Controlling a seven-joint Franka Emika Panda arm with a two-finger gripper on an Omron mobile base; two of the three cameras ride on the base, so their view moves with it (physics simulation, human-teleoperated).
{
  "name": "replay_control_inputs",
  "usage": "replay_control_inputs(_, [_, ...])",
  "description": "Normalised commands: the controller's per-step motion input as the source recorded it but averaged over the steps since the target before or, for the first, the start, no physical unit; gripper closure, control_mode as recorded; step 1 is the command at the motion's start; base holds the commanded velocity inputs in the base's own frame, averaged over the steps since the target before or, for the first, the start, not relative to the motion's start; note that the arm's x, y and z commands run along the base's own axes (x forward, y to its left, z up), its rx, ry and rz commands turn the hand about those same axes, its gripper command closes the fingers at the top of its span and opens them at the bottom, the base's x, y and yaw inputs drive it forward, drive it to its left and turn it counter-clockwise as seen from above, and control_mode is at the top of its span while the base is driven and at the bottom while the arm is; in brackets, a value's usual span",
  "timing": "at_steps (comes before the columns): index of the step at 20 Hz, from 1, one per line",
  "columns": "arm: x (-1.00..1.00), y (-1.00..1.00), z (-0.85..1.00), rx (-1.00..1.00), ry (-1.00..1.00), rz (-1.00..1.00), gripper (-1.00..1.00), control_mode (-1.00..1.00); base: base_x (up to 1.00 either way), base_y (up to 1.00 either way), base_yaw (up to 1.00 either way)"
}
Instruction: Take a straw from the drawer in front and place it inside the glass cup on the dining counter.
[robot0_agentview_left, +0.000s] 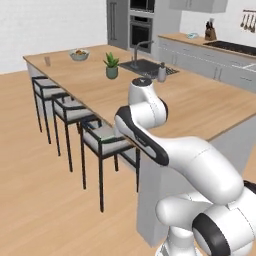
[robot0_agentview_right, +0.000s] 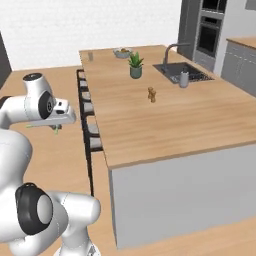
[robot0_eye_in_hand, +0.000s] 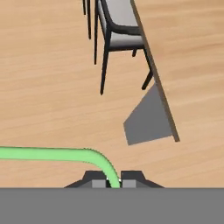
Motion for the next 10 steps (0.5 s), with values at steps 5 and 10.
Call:
replay_control_inputs(5, [0.00, 0.00, 0.00, 0.00, 0.00, 0.00, 1.00, 1.00, 0.20, 1.00, -0.35])
replay_control_inputs(10, [0.00, 0.00, 0.00, 0.00, 0.00, 0.00, 1.00, 1.00, 0.22, 1.00, -0.38])
